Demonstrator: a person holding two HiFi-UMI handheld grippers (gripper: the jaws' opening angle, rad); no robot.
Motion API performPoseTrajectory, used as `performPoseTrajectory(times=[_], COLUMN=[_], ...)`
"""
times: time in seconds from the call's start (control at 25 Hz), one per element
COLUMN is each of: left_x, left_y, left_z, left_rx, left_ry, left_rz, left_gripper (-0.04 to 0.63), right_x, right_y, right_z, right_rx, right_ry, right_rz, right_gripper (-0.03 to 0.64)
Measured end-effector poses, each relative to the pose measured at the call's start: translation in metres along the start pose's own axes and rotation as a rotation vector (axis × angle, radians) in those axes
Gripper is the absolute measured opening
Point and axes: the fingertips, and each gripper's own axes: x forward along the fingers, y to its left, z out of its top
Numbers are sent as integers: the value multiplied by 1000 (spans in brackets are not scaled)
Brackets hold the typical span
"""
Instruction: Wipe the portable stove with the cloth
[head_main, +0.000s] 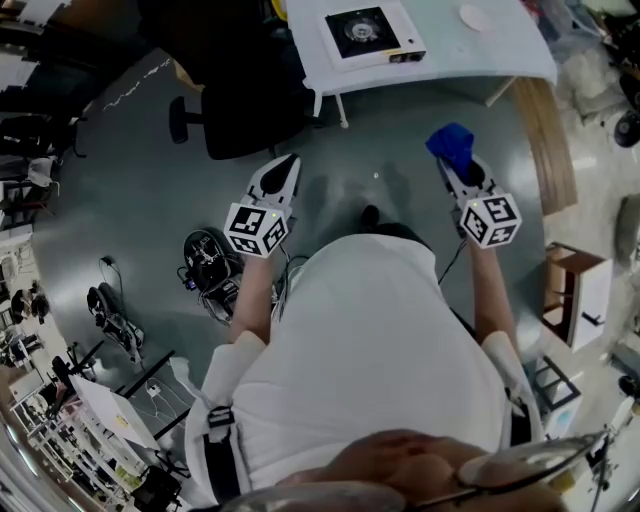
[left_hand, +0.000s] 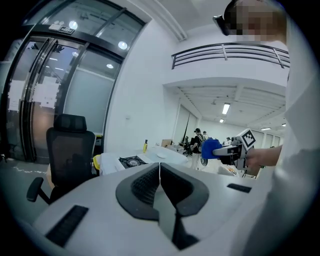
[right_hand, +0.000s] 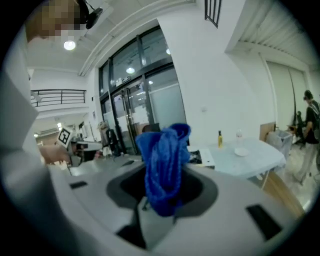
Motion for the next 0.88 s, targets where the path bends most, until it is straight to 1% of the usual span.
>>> performPoseTrajectory(times=[0.24, 0.48, 0.72, 0.88], left_x=[35, 61, 70, 72], left_y=[0, -2, 6, 19], left_z=[7, 13, 8, 3], left_rx=[-19, -21, -27, -37], left_ry=[-3, 6, 31, 44], left_rz=[11, 15, 17, 16], left_gripper=[37, 37, 37, 37], right_x=[17, 34, 57, 72], right_y=[-34, -55, -58, -53], right_z=[7, 12, 10, 6], right_rx=[-4, -21, -31, -19], right_ry=[13, 41, 70, 81], right_rz=[18, 44, 64, 59], right_gripper=[155, 155, 155, 155])
